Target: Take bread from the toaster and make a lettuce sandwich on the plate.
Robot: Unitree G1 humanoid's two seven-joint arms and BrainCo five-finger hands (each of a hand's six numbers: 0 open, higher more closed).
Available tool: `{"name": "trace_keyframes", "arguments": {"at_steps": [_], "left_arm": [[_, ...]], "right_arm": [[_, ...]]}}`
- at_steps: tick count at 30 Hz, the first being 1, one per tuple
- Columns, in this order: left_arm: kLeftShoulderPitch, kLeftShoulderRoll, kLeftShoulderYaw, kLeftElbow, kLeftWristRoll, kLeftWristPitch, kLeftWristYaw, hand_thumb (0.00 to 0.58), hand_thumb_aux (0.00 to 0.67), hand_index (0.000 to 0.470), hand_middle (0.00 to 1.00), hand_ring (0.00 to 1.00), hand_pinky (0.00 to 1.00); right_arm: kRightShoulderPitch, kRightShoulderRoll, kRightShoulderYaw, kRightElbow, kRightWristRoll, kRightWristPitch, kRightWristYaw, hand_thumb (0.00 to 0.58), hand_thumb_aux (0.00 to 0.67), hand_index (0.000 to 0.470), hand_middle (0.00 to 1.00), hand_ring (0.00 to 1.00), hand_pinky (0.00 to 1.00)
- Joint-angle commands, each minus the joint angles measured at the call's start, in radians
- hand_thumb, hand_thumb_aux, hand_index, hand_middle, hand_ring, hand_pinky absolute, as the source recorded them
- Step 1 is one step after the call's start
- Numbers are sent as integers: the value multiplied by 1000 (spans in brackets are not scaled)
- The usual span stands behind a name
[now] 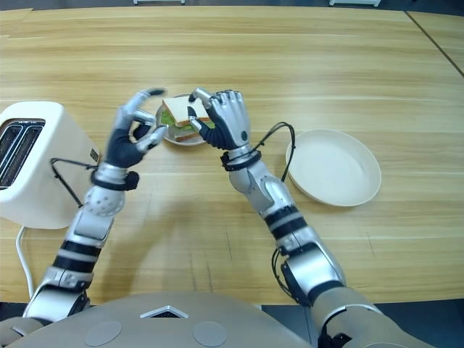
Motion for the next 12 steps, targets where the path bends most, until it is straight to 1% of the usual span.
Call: {"name": "trace_keyframes", "arguments": {"at_steps": [1,2,3,4,7,12], "left_arm": [[113,-12,92,-177,-178,46,-27,0,0,0,863,863,863],[123,-23,106,-181,-194,68,-28,0,0,0,600,600,600],[130,-29,115,-184,-204,81,-34,0,0,0,31,31,31],[134,-33,123,-182,-201,83,-41,0,0,0,0,0,0],[137,-48,136,-160,-198,95,-56,0,0,0,0,0,0],[136,-79,151,-143,-163,115,-62,0,0,0,0,0,0]], "right_arm": [[122,33,-69,-180,268,-15,152,0,0,0,0,0,0],[147,44,-69,-189,297,-22,173,0,0,0,0,0,0],[170,55,-72,-201,323,-32,190,0,0,0,0,0,0],[190,67,-80,-214,331,-41,194,0,0,0,0,0,0],[220,101,-99,-239,338,-48,212,0,0,0,0,0,0],[234,135,-114,-249,319,-65,243,0,0,0,0,0,0]]}}
